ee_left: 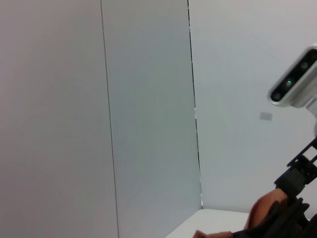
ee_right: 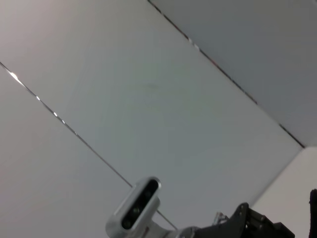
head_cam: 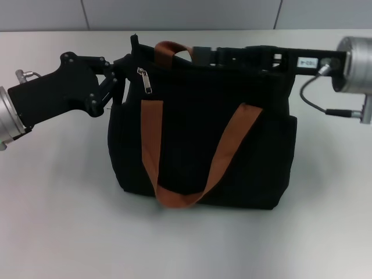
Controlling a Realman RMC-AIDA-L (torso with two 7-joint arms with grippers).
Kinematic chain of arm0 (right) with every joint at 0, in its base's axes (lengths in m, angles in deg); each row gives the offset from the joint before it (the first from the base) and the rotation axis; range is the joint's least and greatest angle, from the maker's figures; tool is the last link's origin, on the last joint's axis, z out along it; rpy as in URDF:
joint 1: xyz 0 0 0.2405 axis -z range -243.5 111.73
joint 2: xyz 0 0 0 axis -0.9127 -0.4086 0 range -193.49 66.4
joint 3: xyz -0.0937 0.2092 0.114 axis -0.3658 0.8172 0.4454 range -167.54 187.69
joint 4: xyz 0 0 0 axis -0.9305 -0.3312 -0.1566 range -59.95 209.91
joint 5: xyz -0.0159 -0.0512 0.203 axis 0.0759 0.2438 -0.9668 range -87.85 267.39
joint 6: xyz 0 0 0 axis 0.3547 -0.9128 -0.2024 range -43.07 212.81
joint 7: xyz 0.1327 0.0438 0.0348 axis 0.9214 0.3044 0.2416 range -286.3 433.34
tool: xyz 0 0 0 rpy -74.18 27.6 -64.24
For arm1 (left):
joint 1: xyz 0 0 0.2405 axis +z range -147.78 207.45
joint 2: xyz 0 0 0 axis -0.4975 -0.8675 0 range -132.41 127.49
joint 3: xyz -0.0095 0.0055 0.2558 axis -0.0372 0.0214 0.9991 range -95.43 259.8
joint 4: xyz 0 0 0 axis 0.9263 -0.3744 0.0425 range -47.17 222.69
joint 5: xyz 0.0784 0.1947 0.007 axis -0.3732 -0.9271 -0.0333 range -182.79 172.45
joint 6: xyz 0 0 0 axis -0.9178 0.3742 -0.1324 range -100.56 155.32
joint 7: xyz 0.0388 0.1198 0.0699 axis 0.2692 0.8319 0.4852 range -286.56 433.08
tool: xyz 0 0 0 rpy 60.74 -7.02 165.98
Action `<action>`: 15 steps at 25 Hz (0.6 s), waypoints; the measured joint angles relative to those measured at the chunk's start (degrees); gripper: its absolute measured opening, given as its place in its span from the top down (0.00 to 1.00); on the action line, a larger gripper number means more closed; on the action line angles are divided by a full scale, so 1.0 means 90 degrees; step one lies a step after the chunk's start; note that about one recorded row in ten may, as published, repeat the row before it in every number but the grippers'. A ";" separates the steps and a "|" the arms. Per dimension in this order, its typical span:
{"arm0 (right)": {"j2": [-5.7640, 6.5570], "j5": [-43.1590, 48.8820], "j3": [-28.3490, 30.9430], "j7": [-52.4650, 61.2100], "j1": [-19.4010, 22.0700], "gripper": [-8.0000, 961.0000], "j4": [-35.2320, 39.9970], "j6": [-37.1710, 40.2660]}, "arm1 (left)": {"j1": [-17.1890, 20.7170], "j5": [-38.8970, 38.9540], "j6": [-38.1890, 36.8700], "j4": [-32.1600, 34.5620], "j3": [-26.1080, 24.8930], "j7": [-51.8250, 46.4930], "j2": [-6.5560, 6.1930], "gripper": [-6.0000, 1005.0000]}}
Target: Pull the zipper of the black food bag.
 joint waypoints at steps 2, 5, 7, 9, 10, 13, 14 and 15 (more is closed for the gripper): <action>0.0005 0.0000 -0.0154 0.0203 -0.0107 0.15 0.0086 -0.0132 | -0.0010 0.0000 0.0001 0.0002 -0.0004 -0.0002 0.0000 0.98; 0.0011 0.0009 -0.0357 0.0488 -0.0301 0.15 0.0130 -0.0336 | -0.0017 0.0000 0.0002 0.0004 -0.0005 -0.0003 0.0000 0.98; 0.0019 0.0058 -0.0459 0.0673 -0.0405 0.15 0.0130 -0.0466 | -0.0022 0.0000 -0.0005 0.0006 -0.0005 -0.0007 0.0000 0.98; 0.0026 0.0173 -0.0501 0.0877 -0.0509 0.16 0.0132 -0.0582 | -0.0026 0.0000 -0.0008 0.0007 -0.0005 -0.0011 0.0000 0.98; 0.0026 0.0224 -0.0510 0.0943 -0.0541 0.16 0.0133 -0.0615 | -0.0027 0.0000 -0.0008 0.0008 -0.0005 -0.0012 0.0000 0.98; 0.0022 0.0342 -0.0580 0.1156 -0.0648 0.16 0.0134 -0.0701 | -0.0027 -0.0001 -0.0007 0.0009 -0.0005 -0.0013 0.0000 0.98; 0.0019 0.0350 -0.0615 0.1209 -0.0678 0.16 0.0134 -0.0708 | -0.0027 -0.0002 -0.0004 0.0009 -0.0005 -0.0014 0.0000 0.98; 0.0017 0.0357 -0.0645 0.1256 -0.0709 0.16 0.0134 -0.0713 | -0.0027 -0.0002 -0.0004 0.0009 -0.0005 -0.0014 0.0000 0.98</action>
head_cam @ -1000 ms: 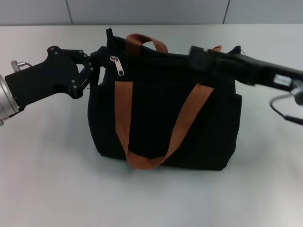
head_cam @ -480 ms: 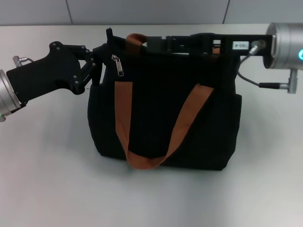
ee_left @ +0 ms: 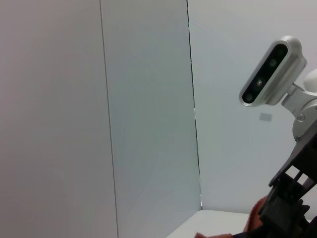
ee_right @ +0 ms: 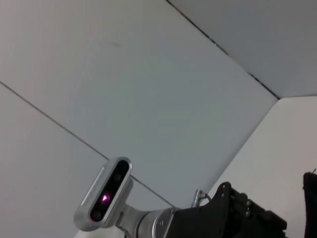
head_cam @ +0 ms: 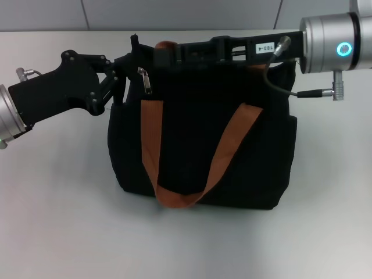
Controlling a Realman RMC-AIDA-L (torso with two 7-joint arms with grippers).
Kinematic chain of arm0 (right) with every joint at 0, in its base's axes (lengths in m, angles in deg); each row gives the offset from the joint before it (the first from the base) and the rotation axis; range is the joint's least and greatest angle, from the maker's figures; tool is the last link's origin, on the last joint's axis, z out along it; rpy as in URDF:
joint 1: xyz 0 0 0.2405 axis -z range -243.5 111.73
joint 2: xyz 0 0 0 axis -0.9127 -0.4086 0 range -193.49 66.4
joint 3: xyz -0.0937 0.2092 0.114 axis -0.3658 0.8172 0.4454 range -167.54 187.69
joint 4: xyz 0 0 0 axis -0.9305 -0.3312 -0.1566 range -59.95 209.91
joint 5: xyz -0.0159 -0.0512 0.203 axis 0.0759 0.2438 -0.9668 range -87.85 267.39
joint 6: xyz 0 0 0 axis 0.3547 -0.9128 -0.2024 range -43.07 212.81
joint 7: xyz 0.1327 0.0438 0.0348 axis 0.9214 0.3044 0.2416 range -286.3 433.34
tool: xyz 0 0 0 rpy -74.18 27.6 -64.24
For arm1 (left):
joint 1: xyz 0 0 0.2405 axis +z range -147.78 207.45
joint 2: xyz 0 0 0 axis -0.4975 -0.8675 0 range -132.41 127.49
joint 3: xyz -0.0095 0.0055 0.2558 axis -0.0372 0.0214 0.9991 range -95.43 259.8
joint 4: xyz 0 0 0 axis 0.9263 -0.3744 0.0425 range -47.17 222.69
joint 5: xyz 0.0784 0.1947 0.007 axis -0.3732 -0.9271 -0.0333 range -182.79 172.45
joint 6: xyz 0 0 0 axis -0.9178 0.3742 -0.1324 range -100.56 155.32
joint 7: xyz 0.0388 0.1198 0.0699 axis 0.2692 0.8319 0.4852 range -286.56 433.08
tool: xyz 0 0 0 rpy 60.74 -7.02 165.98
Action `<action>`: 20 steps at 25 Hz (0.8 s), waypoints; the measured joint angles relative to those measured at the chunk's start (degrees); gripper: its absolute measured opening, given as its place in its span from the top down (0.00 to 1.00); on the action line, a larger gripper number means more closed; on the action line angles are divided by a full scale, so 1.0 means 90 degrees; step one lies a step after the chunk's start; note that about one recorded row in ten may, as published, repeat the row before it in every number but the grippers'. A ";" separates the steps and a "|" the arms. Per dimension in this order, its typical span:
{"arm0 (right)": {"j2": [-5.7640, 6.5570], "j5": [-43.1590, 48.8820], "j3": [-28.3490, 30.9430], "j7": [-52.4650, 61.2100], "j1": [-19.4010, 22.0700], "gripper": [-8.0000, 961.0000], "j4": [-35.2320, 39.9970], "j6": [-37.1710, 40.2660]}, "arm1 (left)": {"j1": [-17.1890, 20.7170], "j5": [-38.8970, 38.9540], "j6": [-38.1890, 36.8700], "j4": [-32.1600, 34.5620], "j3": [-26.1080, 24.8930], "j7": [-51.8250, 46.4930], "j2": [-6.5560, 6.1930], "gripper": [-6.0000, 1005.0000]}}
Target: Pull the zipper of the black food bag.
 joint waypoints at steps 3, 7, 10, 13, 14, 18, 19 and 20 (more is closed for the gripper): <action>-0.0012 0.0044 -0.0092 0.0103 -0.0069 0.16 0.0004 -0.0010 | 0.0001 -0.0001 0.0004 0.0000 0.0000 0.0000 0.0000 0.98; -0.0022 0.0079 -0.0191 0.0247 -0.0127 0.17 -0.0007 -0.0108 | 0.0001 -0.0001 -0.0009 0.0000 0.0000 -0.0007 0.0000 0.98; -0.0029 0.0119 -0.0194 0.0307 -0.0125 0.17 -0.0008 -0.0151 | 0.0001 -0.0001 -0.0014 0.0000 0.0000 -0.0014 0.0000 0.98; -0.0035 0.0152 -0.0248 0.0371 -0.0124 0.29 -0.0008 -0.0175 | 0.0001 -0.0001 -0.0020 0.0000 0.0000 -0.0020 0.0000 0.98; -0.0035 0.0152 -0.0293 0.0393 -0.0125 0.33 -0.0008 -0.0190 | 0.0001 -0.0001 -0.0021 0.0000 0.0000 -0.0020 0.0000 0.98; -0.0051 0.0182 -0.0436 0.0476 -0.0145 0.42 0.0002 -0.0363 | 0.0001 -0.0001 -0.0030 -0.0007 0.0011 -0.0020 0.0000 0.98; -0.0057 0.0200 -0.0439 0.0485 -0.0151 0.43 0.0004 -0.0399 | 0.0001 -0.0001 -0.0045 -0.0008 0.0017 -0.0020 0.0000 0.97; -0.0066 0.0216 -0.0439 0.0492 -0.0154 0.43 0.0004 -0.0431 | 0.0001 -0.0001 -0.0061 -0.0009 0.0021 -0.0021 0.0002 0.97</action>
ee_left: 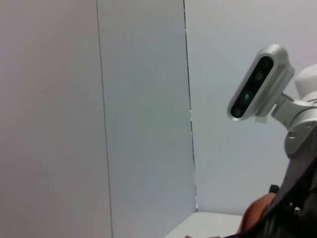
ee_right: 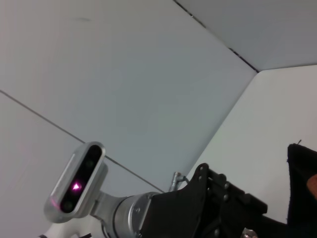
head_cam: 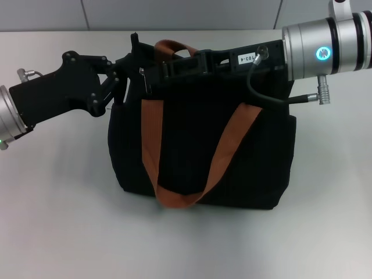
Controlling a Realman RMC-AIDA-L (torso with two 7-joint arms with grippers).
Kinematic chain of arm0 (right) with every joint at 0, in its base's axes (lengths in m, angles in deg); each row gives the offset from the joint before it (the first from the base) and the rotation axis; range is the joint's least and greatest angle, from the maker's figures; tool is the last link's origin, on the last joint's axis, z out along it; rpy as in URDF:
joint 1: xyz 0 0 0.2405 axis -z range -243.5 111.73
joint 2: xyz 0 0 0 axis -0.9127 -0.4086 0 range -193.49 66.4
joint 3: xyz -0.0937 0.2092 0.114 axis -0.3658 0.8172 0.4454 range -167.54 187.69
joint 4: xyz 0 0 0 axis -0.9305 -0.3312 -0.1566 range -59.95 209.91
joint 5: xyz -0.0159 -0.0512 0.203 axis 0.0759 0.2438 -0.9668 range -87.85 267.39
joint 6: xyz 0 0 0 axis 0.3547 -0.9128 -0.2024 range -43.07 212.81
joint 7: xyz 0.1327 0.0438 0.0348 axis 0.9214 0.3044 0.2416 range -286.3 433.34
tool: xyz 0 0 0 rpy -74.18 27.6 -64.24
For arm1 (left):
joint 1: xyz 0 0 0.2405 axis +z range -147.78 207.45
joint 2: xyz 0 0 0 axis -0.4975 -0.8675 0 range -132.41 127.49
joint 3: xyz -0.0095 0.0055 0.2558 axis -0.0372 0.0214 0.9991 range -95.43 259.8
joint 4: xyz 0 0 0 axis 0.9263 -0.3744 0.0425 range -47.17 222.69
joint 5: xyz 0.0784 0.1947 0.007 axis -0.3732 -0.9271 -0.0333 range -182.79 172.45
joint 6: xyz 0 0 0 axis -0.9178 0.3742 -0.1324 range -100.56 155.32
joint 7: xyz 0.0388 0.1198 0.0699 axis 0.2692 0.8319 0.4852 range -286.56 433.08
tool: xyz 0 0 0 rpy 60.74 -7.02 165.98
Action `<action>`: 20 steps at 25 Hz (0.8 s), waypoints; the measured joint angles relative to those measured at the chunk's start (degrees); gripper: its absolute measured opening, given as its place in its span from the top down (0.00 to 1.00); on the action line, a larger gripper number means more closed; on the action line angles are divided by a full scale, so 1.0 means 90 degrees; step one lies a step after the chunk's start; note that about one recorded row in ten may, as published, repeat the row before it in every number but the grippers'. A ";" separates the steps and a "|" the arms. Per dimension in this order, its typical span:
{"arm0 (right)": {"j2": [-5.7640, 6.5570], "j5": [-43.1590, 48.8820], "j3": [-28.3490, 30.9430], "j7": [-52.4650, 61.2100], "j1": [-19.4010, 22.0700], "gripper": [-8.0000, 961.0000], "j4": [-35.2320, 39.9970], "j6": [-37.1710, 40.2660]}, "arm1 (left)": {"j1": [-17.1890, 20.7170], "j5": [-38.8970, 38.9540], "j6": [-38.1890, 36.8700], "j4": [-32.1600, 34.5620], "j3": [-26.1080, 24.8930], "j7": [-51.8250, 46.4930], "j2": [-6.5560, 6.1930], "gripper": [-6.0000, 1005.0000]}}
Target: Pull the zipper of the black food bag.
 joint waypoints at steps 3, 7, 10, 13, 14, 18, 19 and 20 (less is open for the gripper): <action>-0.0017 0.0009 0.0000 0.0006 -0.0005 0.45 0.0002 -0.0086 | 0.0000 0.0000 -0.0073 -0.0001 -0.0002 0.0000 0.0004 0.97; -0.0020 0.0020 0.0000 0.0044 -0.0009 0.48 0.0012 -0.0125 | 0.0000 0.0000 -0.0113 -0.0002 -0.0019 0.0000 0.0006 0.97; -0.0020 0.0056 0.0000 0.0078 -0.0012 0.51 0.0041 -0.0127 | -0.0006 0.0000 -0.0115 -0.0002 -0.0021 -0.0017 0.0007 0.97; -0.0026 0.0127 0.0001 0.0096 -0.0021 0.56 0.0090 -0.0142 | -0.0026 0.0000 -0.0117 -0.0002 -0.0021 -0.0097 0.0007 0.97; -0.0031 0.0151 0.0001 0.0098 -0.0023 0.57 0.0098 -0.0160 | -0.0039 0.0000 -0.0119 -0.0002 -0.0021 -0.0134 0.0001 0.97; -0.0042 0.0187 0.0001 0.0098 -0.0036 0.57 0.0112 -0.0226 | -0.0100 0.0001 -0.0209 0.0000 -0.0021 -0.0335 -0.0038 0.97; -0.0043 0.0188 -0.0001 0.0099 -0.0041 0.57 0.0116 -0.0231 | -0.0111 0.0000 -0.0250 0.0002 -0.0021 -0.0368 -0.0045 0.97; -0.0046 0.0188 -0.0014 0.0099 -0.0046 0.57 0.0127 -0.0237 | -0.0111 0.0000 -0.0250 0.0002 -0.0021 -0.0368 -0.0045 0.97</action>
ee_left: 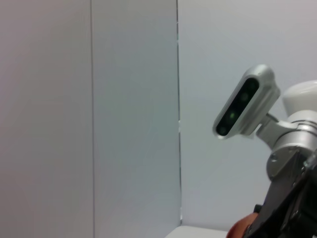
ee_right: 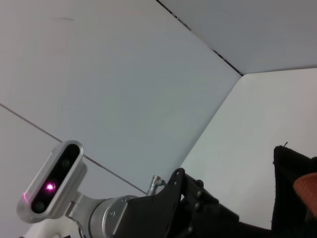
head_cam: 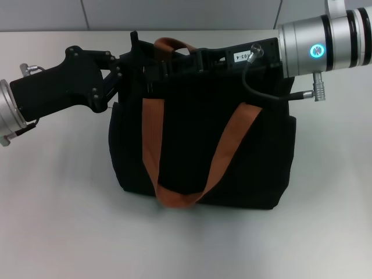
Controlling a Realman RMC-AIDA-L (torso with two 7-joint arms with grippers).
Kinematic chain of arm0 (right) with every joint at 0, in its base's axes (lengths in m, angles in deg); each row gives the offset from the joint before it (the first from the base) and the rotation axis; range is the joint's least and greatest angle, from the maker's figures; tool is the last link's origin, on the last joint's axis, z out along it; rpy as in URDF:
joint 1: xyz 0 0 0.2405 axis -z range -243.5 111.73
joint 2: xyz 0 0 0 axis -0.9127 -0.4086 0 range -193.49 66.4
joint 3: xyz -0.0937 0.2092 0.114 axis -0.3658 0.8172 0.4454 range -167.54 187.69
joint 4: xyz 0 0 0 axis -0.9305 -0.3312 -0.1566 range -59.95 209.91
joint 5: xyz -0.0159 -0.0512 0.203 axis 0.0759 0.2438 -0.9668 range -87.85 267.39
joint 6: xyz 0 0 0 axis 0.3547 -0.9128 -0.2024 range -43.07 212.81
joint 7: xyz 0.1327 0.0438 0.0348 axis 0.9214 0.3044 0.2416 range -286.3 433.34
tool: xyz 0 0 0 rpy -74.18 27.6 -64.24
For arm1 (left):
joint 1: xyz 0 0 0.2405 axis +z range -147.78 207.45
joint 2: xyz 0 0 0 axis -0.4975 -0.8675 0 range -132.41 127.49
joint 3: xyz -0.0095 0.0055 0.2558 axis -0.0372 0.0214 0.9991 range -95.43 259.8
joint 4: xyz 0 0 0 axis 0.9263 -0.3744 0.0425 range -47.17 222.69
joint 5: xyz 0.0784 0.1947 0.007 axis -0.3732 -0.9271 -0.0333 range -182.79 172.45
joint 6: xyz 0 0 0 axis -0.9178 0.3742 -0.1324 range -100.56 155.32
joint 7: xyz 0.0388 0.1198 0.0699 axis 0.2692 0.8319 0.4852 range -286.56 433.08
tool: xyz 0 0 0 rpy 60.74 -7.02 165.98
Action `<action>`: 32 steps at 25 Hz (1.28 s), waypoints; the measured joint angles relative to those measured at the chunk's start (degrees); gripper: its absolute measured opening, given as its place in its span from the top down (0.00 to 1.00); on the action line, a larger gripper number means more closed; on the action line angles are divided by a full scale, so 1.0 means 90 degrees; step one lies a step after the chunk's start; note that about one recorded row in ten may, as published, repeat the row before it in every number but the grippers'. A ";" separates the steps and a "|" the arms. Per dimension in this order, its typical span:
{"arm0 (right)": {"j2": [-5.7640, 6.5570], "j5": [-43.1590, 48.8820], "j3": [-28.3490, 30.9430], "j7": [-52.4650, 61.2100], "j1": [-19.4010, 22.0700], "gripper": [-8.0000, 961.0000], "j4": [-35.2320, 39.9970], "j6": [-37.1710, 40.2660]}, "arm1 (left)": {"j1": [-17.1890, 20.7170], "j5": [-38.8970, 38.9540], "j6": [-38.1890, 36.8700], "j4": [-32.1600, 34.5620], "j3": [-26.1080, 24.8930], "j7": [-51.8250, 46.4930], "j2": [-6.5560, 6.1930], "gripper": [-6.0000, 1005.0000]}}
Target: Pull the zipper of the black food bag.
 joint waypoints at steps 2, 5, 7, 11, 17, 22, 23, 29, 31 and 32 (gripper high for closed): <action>-0.0012 0.0000 -0.0060 0.0001 -0.0012 0.59 0.0043 -0.0018 | -0.0045 0.0000 -0.0121 0.0008 0.0000 -0.0072 -0.0011 0.97; -0.0049 0.0000 -0.0144 0.0002 -0.0021 0.60 0.0141 -0.0054 | -0.0092 0.0000 -0.0168 0.0062 0.0000 -0.0223 -0.0013 0.97; -0.0066 0.0000 -0.0179 0.0003 -0.0023 0.62 0.0196 -0.0060 | -0.0131 0.0000 -0.0179 0.0088 0.0000 -0.0309 -0.0016 0.97; -0.0068 0.0000 -0.0218 0.0004 -0.0024 0.65 0.0250 -0.0061 | -0.0176 -0.0001 -0.0184 0.0137 0.0001 -0.0437 -0.0025 0.97; -0.0074 -0.0002 -0.0224 0.0004 -0.0024 0.68 0.0288 -0.0089 | -0.0216 -0.0001 -0.0188 0.0264 0.0000 -0.0698 -0.0032 0.97; -0.0081 -0.0006 -0.0223 -0.0028 -0.0025 0.68 0.0315 -0.0135 | -0.0273 -0.0001 -0.0188 0.0324 0.0040 -0.0833 -0.0015 0.97; -0.0086 -0.0006 -0.0224 -0.0036 -0.0025 0.68 0.0336 -0.0133 | -0.0283 -0.0001 -0.0188 0.0325 0.0041 -0.0838 -0.0010 0.97; -0.0092 -0.0006 -0.0230 -0.0043 -0.0017 0.68 0.0374 -0.0124 | -0.0320 0.0001 -0.0194 0.0329 0.0043 -0.0862 0.0011 0.97; -0.0092 -0.0010 -0.0229 -0.0045 0.0005 0.68 0.0375 -0.0133 | -0.0320 0.0001 -0.0197 0.0332 0.0040 -0.0889 0.0011 0.97; -0.0091 -0.0015 -0.0230 -0.0046 0.0014 0.68 0.0375 -0.0135 | -0.0310 0.0001 -0.0198 0.0334 0.0030 -0.0899 0.0006 0.97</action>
